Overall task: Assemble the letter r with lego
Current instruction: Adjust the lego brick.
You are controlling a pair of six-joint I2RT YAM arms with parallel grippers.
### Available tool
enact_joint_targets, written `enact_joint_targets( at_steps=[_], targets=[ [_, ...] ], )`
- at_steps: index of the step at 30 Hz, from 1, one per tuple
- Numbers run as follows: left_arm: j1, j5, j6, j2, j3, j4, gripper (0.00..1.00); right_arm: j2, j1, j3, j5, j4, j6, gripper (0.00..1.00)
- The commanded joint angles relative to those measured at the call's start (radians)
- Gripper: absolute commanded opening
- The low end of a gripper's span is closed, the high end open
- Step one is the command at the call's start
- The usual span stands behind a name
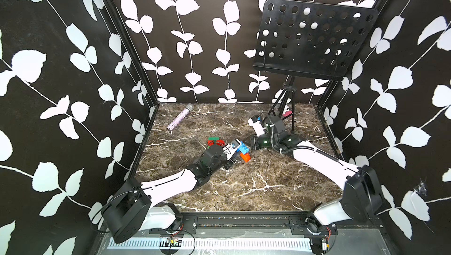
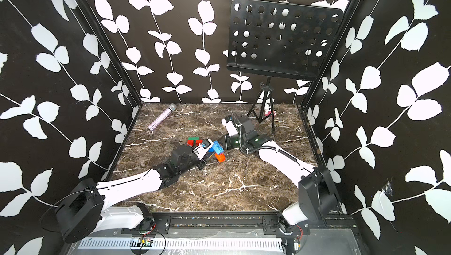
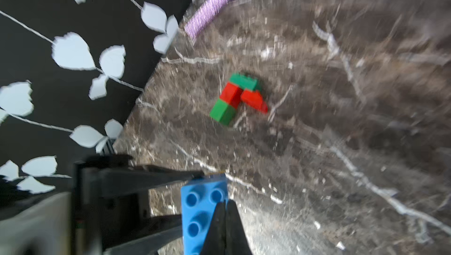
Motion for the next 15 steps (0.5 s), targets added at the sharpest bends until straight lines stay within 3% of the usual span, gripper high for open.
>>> enact_joint_targets(
  at_steps=[1, 8, 15],
  targets=[
    [0.007, 0.003, -0.007, -0.002, 0.019, 0.057, 0.30, 0.014, 0.073, 0.004, -0.016, -0.014, 0.000, 0.00],
    [0.007, 0.011, -0.013, 0.002, 0.018, 0.056, 0.30, -0.033, 0.061, 0.020, 0.107, -0.093, -0.061, 0.00],
    [0.008, -0.054, -0.081, 0.041, 0.081, -0.051, 0.30, -0.133, -0.049, 0.024, 0.159, -0.076, -0.056, 0.00]
  ],
)
